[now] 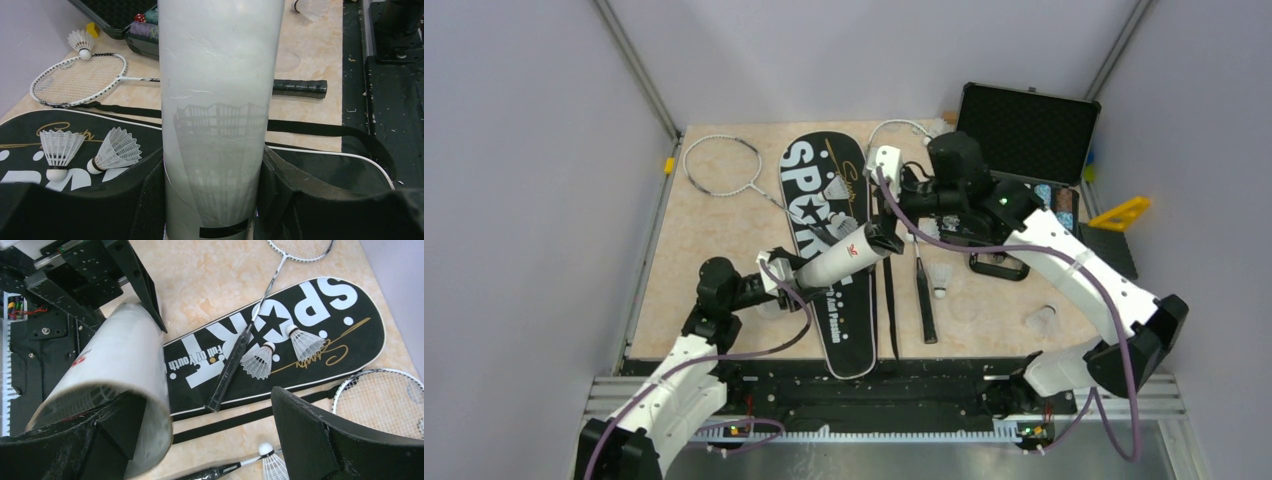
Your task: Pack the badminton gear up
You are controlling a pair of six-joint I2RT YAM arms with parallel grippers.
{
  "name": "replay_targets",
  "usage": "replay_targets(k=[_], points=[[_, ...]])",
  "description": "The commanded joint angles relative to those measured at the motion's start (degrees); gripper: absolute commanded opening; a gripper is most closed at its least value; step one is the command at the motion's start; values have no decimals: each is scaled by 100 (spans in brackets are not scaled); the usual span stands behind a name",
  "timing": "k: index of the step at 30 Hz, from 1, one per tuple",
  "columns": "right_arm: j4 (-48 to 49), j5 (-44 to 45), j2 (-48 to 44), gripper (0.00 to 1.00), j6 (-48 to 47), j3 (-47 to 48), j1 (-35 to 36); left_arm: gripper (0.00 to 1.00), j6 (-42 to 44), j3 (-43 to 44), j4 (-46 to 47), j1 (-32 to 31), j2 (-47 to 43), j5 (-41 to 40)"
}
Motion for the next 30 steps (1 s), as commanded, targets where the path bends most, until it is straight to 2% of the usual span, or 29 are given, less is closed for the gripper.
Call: replay_targets(k=[1, 6, 9, 13, 17, 25, 28, 30], points=[[80, 356, 430, 99, -128, 260, 372, 32, -87, 255, 581, -3, -46, 228], [-57, 1028, 767, 99, 12, 635, 561, 32, -121, 225, 581, -3, -102, 179], [-187, 1935, 680, 99, 138, 986, 559, 32, -146, 220, 543, -3, -162, 89], [-93, 2182, 124, 99, 206, 1043, 555, 32, -154, 191, 528, -3, -244, -79], [469, 2588, -619, 99, 512, 733, 548, 32, -233, 156, 615, -5, -295, -313], [715, 3662, -1056, 99, 1269, 565, 537, 32, -503, 148, 795, -3, -285, -967], [930, 4044, -1235, 99, 1526, 191, 446, 32, -773, 82, 1092, -3, -280, -1481], [1048, 4247, -1345, 99, 1800, -207, 240, 32, -1065, -28, 1497, -4, -249, -2258]])
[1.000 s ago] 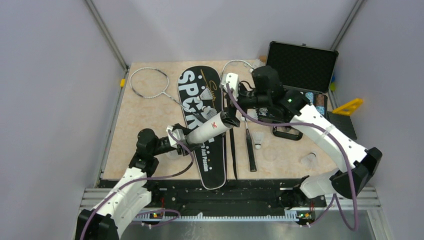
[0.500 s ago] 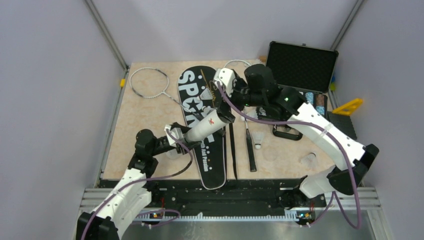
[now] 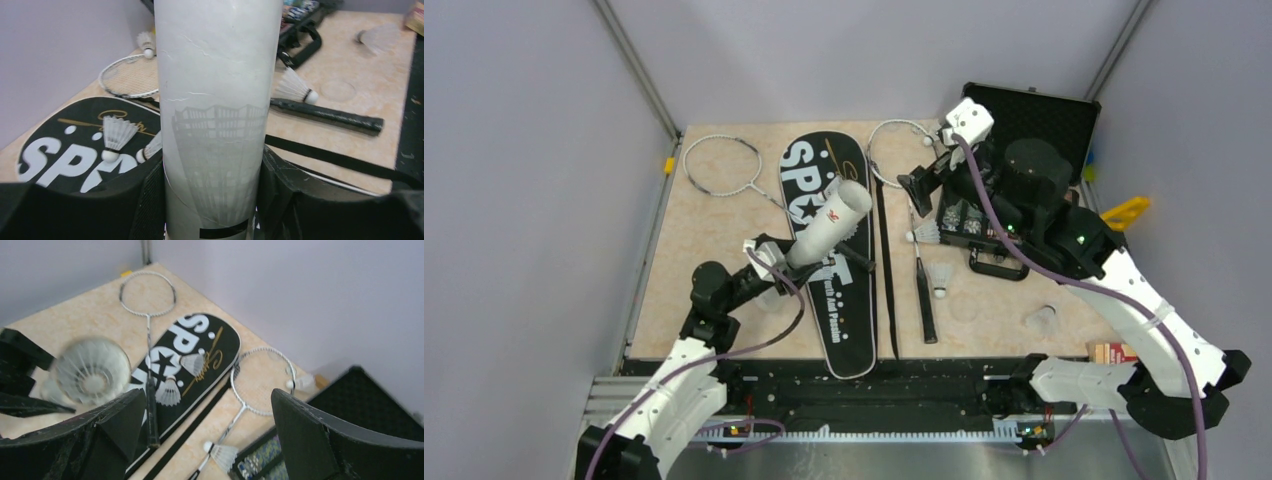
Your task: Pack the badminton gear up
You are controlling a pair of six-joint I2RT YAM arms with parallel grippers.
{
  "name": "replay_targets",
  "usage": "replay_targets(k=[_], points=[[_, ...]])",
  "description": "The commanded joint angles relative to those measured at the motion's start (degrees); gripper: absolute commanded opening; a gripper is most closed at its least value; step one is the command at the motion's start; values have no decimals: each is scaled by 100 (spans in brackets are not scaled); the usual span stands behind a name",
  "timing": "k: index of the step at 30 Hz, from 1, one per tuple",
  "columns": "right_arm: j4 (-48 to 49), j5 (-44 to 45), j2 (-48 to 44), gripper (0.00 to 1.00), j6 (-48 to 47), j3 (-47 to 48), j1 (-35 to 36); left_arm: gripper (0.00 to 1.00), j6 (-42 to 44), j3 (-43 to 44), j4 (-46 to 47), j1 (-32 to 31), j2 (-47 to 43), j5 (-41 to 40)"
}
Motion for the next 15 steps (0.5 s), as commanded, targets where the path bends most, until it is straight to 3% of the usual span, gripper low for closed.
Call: replay_targets(k=[1, 4, 6, 10, 15], points=[[312, 920, -137, 99, 846, -882, -371, 32, -744, -88, 1350, -12, -8, -1799], [194, 1548, -135, 99, 1388, -1558, -640, 31, -1247, -121, 1664, -12, 95, -3725], [-53, 1668, -43, 99, 1670, -1872, -708, 31, -1349, -35, 1525, -12, 132, -4577], [-309, 1172, 207, 98, 1538, -2397, -717, 31, -1423, 77, 1363, -12, 160, -4749], [-795, 568, 912, 96, 70, -2697, -724, 31, -1508, 55, 1381, -12, 75, -4783]])
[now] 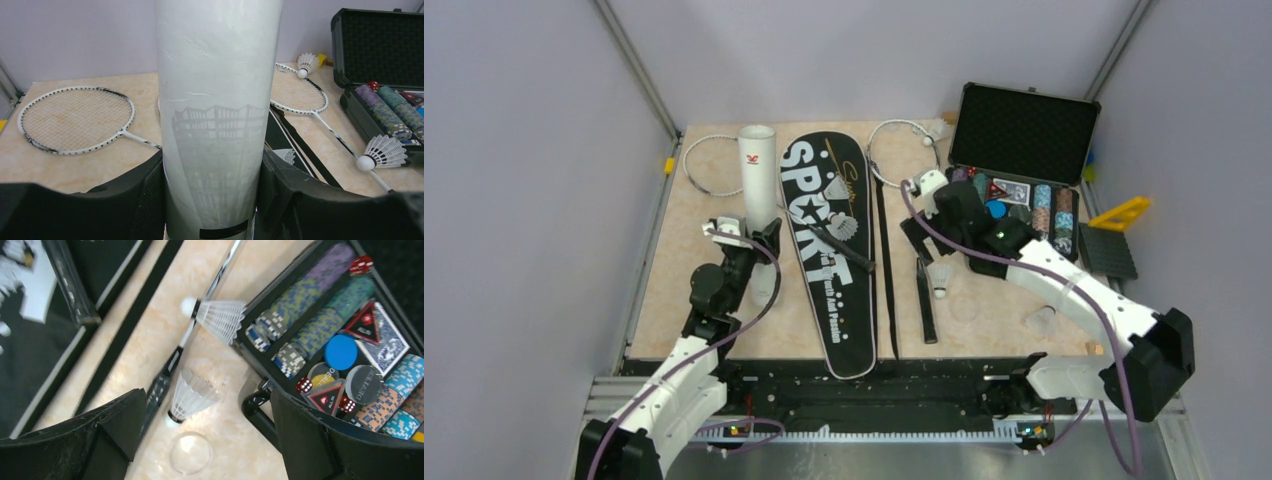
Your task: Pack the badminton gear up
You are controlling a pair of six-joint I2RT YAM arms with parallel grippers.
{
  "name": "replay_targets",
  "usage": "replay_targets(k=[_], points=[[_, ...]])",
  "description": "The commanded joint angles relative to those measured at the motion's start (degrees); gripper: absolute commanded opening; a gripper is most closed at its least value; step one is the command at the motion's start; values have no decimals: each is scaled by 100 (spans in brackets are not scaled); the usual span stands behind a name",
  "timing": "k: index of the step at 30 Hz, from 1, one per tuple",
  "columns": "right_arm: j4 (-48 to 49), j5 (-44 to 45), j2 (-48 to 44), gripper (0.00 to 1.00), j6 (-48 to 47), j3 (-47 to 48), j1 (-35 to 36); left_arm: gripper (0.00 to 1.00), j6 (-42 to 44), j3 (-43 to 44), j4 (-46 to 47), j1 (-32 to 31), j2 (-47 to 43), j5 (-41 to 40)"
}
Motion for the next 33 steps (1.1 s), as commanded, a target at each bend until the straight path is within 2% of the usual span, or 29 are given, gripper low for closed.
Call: replay_targets(k=[1, 8, 11, 17, 20, 25, 27, 29, 33], points=[[-475, -408, 605, 95, -1142, -41, -36, 31, -222, 147, 515, -7, -121, -472], [-698, -1340, 1518, 92, -1998, 338, -409, 29, -215, 146, 448, -7, -176, -508], [-977, -1767, 2013, 86, -2212, 596, -631, 28, -205, 161, 371, -7, -204, -511], [-1192, -2256, 2573, 80, -2467, 922, -1049, 27, -171, 170, 328, -7, -216, -373], [-1308, -2603, 2773, 70, -2542, 939, -1171, 26, -157, 167, 307, -7, -234, -380], [-1488, -3262, 2757, 44, -2780, 884, -1249, 27, -132, 185, 216, -7, -256, -448], [-1486, -3340, 2630, 25, -2818, 840, -1254, 27, -133, 184, 212, -3, -276, -437], [-1424, -3378, 2456, 1, -2809, 807, -1249, 27, -137, 176, 203, -7, -289, -434], [-1315, -3612, 1846, 0, -2647, 875, -1251, 27, -122, 187, 193, -7, -272, -136]])
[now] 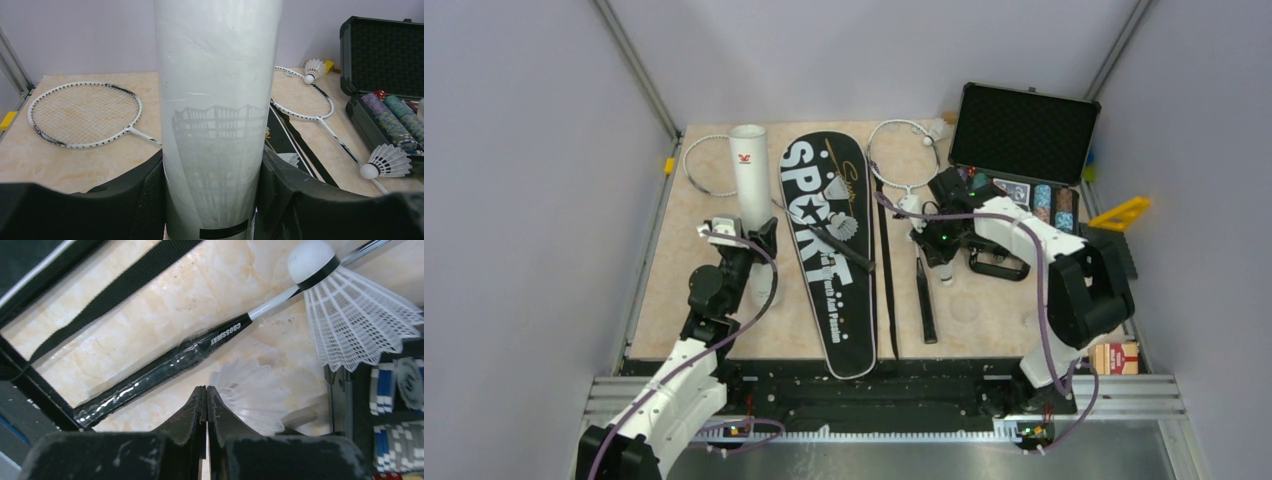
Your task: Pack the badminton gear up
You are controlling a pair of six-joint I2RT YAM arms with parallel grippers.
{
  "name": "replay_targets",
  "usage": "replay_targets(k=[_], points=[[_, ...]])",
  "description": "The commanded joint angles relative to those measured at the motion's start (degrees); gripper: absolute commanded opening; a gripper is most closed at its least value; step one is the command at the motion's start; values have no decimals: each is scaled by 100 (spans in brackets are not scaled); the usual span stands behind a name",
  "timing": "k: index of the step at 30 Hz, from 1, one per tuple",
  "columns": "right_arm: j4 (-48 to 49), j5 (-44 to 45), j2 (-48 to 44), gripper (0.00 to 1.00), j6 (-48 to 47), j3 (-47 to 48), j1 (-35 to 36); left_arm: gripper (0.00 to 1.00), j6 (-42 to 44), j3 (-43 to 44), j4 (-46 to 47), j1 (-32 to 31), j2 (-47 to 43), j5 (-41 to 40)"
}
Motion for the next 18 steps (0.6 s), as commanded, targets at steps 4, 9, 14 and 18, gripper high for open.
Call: replay_targets(k=[4, 9, 14, 18], points=[[554, -594, -1894, 0, 316, 119, -35, 26, 115, 177, 355, -7, -141, 1221], [2585, -552, -3458, 0, 1220, -383, 26, 27, 326, 191, 352, -7, -77, 2544], [6172, -1564, -4842, 0, 2626, -1622, 35, 27, 548, 334, 145, -10, 123, 3683], [7179, -2183, -4941, 0, 3871, -1487, 78, 27, 834, 420, -43, -15, 228, 4572]])
